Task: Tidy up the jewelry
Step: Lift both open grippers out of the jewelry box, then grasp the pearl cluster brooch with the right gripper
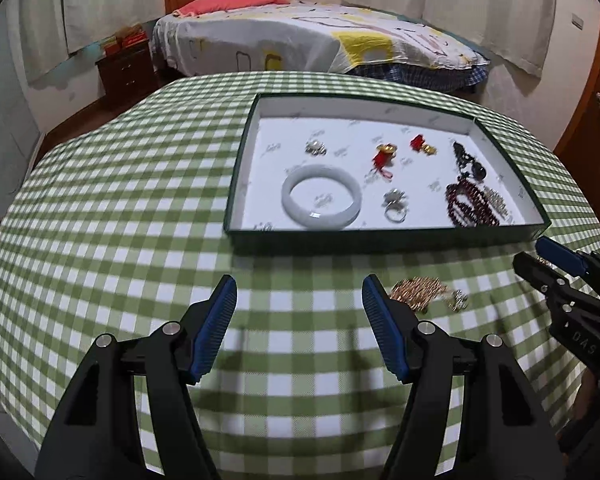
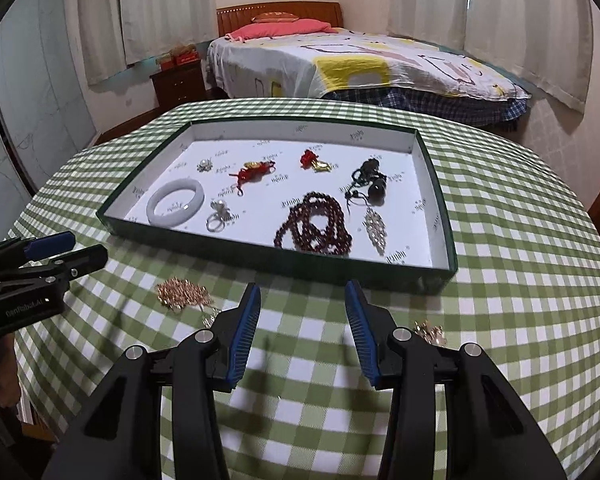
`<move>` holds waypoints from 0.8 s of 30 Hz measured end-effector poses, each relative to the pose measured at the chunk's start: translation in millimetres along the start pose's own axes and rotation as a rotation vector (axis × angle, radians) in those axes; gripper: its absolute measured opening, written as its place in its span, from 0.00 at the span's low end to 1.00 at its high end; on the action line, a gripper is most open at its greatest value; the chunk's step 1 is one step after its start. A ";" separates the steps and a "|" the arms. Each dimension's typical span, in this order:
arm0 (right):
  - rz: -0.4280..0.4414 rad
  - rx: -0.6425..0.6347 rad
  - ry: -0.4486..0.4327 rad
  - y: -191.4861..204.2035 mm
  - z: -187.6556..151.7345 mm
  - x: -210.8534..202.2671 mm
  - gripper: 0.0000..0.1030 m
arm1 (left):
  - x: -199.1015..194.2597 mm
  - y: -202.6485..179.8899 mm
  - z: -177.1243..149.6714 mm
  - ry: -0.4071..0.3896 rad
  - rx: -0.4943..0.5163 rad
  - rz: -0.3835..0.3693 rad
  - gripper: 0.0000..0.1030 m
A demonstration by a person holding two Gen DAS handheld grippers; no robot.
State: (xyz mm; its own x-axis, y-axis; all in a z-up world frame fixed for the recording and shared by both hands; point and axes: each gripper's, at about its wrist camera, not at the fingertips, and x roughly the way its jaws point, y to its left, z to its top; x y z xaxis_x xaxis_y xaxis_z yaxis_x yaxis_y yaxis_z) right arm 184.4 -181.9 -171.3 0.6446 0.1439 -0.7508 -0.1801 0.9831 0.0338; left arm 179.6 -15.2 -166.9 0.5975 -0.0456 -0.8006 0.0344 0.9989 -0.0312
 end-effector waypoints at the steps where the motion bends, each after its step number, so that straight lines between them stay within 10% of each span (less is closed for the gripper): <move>1: -0.005 0.003 0.002 -2.1 -1.8 -0.6 0.43 | 0.5 0.8 -1.2 0.003 -0.002 0.001 0.62; 24: -0.113 0.086 0.058 -60.3 -19.4 3.3 0.43 | 14.0 -43.7 -2.9 0.026 0.054 -0.059 0.62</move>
State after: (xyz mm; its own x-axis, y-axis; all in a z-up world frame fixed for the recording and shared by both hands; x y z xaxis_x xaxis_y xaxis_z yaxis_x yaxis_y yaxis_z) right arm 183.0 -242.9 -188.6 0.6128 0.0270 -0.7897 -0.0426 0.9991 0.0011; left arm 184.2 -59.4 -178.5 0.5719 -0.1035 -0.8138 0.1127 0.9925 -0.0470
